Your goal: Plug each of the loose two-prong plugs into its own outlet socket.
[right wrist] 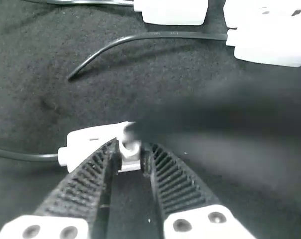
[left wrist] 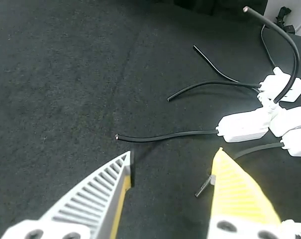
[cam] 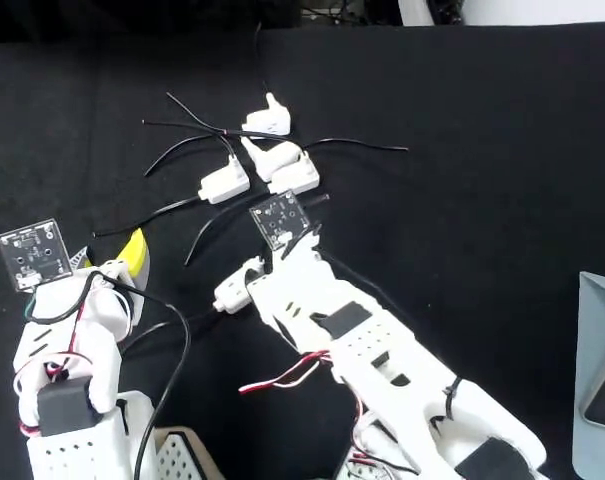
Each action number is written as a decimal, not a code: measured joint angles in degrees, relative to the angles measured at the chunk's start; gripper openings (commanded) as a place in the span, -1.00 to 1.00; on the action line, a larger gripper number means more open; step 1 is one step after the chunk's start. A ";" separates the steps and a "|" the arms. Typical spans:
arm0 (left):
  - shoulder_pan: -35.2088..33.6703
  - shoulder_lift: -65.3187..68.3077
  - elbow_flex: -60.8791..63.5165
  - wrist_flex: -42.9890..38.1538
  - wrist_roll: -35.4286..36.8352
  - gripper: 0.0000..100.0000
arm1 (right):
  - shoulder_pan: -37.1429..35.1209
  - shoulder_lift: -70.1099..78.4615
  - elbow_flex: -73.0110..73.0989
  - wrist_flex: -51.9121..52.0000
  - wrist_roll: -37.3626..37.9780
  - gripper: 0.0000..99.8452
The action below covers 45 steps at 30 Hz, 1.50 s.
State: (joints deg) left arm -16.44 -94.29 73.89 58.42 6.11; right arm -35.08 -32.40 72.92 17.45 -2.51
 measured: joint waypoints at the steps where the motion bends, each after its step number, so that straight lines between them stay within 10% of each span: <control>1: 0.00 0.00 0.00 0.00 0.00 -0.48 | -0.09 0.00 -0.62 1.14 1.14 -0.98; 45: 0.00 0.00 0.00 0.00 0.00 -0.48 | -1.76 6.59 -18.73 26.46 3.52 -0.98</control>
State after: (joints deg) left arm -16.44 -94.29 73.89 58.42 6.11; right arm -36.84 -25.80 54.20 43.91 1.01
